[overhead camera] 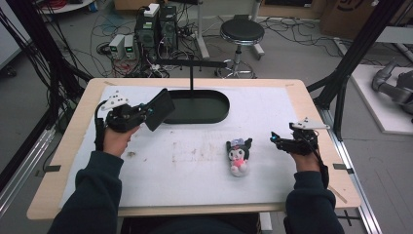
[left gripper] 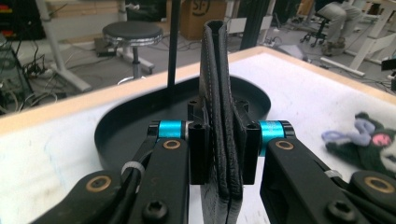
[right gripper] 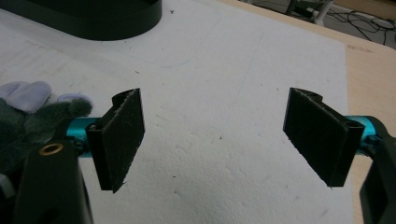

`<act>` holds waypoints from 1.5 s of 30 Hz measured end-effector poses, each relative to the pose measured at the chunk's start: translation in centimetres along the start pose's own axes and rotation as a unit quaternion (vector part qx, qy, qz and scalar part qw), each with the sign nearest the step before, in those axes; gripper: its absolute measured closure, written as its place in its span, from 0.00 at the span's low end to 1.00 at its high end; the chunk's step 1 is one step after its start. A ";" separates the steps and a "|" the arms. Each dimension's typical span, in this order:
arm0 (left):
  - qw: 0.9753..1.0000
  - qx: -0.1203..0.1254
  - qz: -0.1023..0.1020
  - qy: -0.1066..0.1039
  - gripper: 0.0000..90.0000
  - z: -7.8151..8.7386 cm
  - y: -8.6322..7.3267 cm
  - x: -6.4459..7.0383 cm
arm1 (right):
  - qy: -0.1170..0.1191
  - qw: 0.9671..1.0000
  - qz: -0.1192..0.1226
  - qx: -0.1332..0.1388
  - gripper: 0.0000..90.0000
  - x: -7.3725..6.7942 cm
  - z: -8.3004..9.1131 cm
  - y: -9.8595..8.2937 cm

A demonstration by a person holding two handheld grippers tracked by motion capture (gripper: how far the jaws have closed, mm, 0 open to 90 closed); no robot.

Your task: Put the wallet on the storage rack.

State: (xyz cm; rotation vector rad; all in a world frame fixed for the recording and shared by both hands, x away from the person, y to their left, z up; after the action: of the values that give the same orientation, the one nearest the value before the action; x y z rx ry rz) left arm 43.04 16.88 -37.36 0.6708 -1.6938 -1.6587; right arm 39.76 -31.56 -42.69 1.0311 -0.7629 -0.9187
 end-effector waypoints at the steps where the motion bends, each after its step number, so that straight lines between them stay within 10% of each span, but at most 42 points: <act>1: 1.000 -0.001 -0.003 -0.003 0.88 -0.4 0.3 -0.2 | 0.000 1.000 0.000 0.000 0.23 0.0 0.0 0.0; 18: 0.996 -0.034 -0.072 0.034 0.88 -7.6 0.1 -3.2 | 0.004 1.000 -0.006 0.005 0.23 0.1 0.0 0.0; 30: 0.987 -0.077 -0.111 0.087 0.87 -9.5 -2.4 -4.3 | 0.003 1.000 -0.014 0.005 0.23 0.3 0.3 -0.1; 45: 0.966 -0.137 -0.163 0.148 0.87 -11.8 -4.5 -5.1 | 0.004 1.000 -0.020 0.005 0.23 0.5 0.3 -0.2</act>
State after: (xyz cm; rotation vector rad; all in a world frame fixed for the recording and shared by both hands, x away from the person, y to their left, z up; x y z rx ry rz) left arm 54.82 12.74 -42.71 1.0421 -1.1611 -1.8604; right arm 39.64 -32.13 -42.77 1.0616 -0.7438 -0.9453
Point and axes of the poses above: each handheld gripper's, and its own axes: z roughly backward along the jaws, y roughly out of its top, x roughly to its right, the point moved 6 cm from there along -z, roughly forward along the jaws, and after that the axes turned 14 degrees about x, right-handed, at the moved point
